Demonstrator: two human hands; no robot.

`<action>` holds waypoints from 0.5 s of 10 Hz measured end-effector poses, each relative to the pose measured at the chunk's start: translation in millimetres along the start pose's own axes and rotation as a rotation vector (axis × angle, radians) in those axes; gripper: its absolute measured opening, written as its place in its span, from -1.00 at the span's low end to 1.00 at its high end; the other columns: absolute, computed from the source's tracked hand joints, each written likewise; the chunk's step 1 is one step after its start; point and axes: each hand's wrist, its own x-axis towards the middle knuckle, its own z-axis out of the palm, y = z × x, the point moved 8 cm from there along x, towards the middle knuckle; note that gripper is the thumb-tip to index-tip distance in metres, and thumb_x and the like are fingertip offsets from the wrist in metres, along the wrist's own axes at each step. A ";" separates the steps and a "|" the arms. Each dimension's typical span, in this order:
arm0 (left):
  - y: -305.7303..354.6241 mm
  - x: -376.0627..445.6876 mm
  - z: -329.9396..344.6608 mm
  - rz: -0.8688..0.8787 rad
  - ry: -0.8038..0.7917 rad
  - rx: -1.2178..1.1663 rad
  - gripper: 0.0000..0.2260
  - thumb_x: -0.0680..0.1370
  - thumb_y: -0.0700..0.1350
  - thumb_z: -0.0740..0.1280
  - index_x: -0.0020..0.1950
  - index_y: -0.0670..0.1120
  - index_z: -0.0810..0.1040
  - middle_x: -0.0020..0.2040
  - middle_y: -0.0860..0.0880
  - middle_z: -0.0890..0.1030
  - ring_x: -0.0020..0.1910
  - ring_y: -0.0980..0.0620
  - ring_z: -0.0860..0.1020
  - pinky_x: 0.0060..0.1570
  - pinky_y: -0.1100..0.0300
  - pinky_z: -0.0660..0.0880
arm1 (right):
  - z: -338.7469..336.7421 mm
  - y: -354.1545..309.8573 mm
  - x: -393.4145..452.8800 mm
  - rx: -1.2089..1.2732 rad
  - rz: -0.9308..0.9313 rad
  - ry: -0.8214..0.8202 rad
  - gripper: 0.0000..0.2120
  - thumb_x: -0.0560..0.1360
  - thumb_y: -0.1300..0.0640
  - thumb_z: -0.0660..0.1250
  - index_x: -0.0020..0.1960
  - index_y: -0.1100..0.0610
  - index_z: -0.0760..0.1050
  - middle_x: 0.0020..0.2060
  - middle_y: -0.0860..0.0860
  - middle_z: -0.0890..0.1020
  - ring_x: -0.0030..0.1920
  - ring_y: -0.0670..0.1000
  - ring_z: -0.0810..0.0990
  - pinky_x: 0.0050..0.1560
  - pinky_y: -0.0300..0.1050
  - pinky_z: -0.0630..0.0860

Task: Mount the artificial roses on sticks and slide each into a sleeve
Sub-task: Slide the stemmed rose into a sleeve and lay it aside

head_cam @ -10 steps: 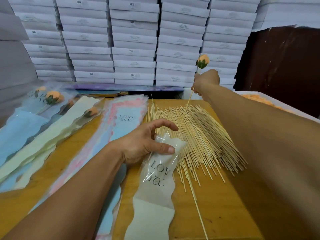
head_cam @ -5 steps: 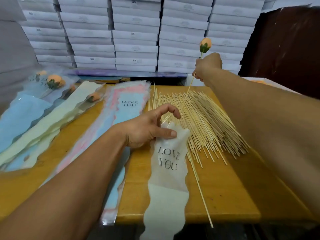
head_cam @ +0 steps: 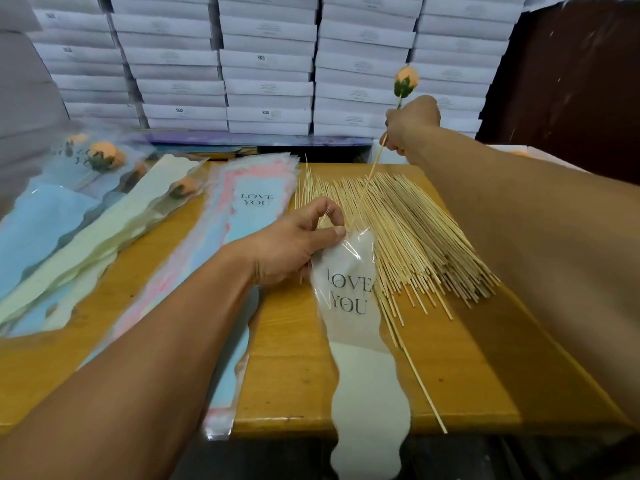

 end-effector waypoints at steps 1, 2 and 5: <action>4.1 -1.5 -2.6 0.060 0.024 0.108 -0.91 0.65 -0.15 0.29 -0.01 -0.13 0.41 -0.40 -0.02 0.54 -0.50 0.08 0.49 -0.54 0.28 0.42 | -2.1 -2.9 -4.9 0.003 -0.008 -0.005 -0.93 0.59 0.19 0.23 0.01 0.19 0.46 -0.13 0.12 0.58 -0.37 -0.01 0.50 -0.47 -0.23 0.39; 7.9 -1.8 -7.2 0.110 0.053 0.135 -0.87 0.64 -0.14 0.30 -0.07 -0.17 0.51 -0.38 -0.03 0.56 -0.50 0.07 0.53 -0.51 0.29 0.43 | 1.9 -2.7 -5.7 0.001 0.004 -0.038 -0.93 0.59 0.20 0.24 0.04 0.18 0.46 -0.09 0.11 0.59 -0.31 0.01 0.52 -0.48 -0.24 0.38; 3.8 -0.6 -15.9 0.050 0.141 0.083 -0.76 0.67 -0.05 0.26 -0.03 -0.16 0.63 -0.28 -0.10 0.65 -0.43 -0.03 0.59 -0.50 0.24 0.51 | 36.3 2.5 -41.4 0.127 0.061 -0.290 -0.82 0.64 0.17 0.23 -0.02 0.27 0.52 -0.45 0.09 0.67 -0.62 -0.09 0.38 -0.59 -0.28 0.22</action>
